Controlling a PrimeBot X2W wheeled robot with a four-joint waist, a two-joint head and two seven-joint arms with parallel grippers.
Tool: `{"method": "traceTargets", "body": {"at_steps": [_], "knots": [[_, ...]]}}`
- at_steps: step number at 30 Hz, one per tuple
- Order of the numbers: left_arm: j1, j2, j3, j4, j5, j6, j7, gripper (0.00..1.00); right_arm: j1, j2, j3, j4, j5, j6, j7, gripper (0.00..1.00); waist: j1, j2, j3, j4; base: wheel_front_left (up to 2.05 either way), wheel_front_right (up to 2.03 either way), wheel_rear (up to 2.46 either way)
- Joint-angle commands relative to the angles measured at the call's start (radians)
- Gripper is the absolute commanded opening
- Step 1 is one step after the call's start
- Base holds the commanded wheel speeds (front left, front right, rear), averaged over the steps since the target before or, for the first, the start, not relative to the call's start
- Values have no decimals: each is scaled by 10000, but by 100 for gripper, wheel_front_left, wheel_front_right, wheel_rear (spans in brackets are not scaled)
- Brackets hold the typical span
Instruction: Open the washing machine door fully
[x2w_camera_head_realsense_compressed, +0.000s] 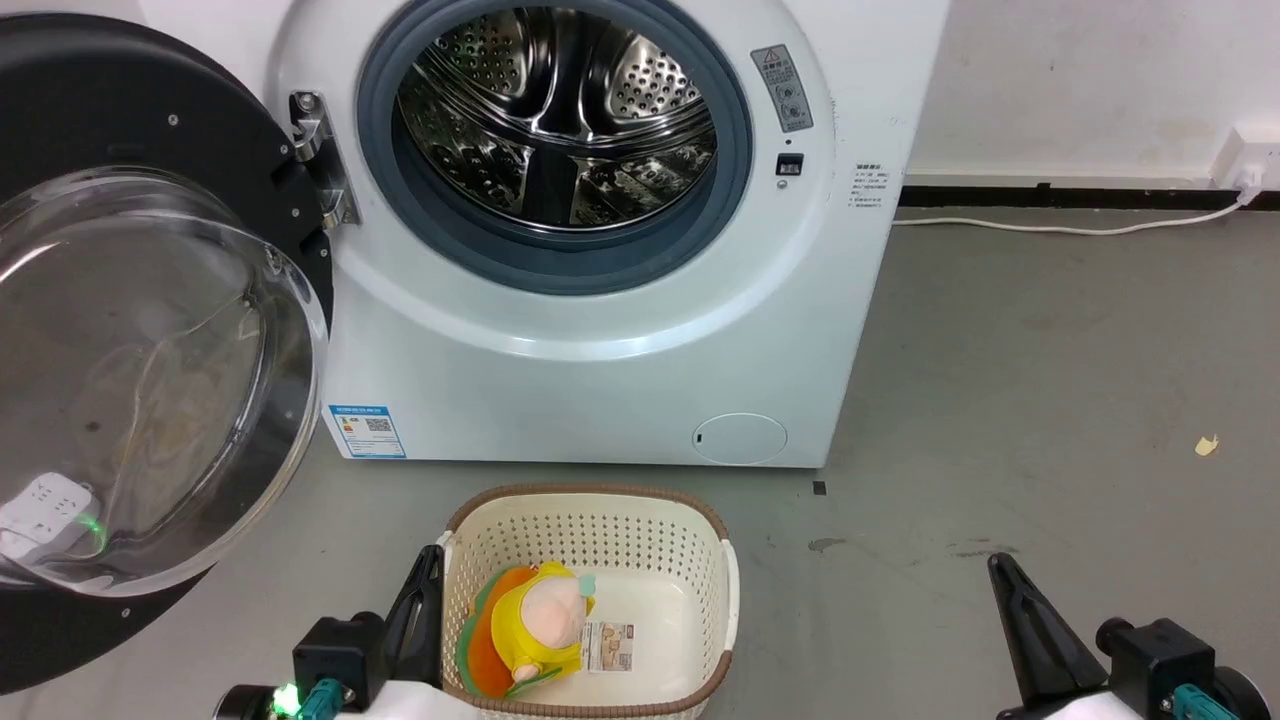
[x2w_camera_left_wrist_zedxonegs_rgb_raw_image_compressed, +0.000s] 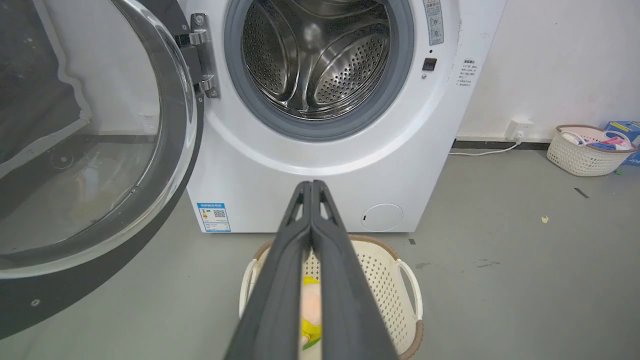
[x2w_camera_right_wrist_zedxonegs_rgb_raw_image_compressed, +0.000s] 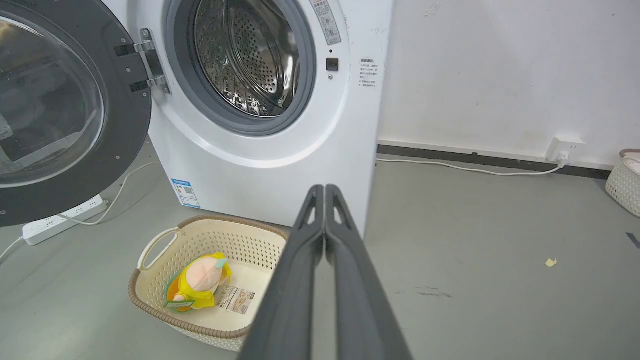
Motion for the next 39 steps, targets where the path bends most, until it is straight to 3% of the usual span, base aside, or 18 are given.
{"method": "traceTargets", "body": {"at_steps": [1, 39], "knots": [[-106, -10, 54, -77, 110, -47, 55, 0, -179, 24, 20, -90, -91, 4, 66, 0, -1, -1, 6, -7, 0, 0, 0], [-277, -180, 692, -591, 806, -252, 832, 0, -610, 39, 100, -319, -384, 6, 820, 0, -1, -1, 168, -182, 0, 0, 0]]}}
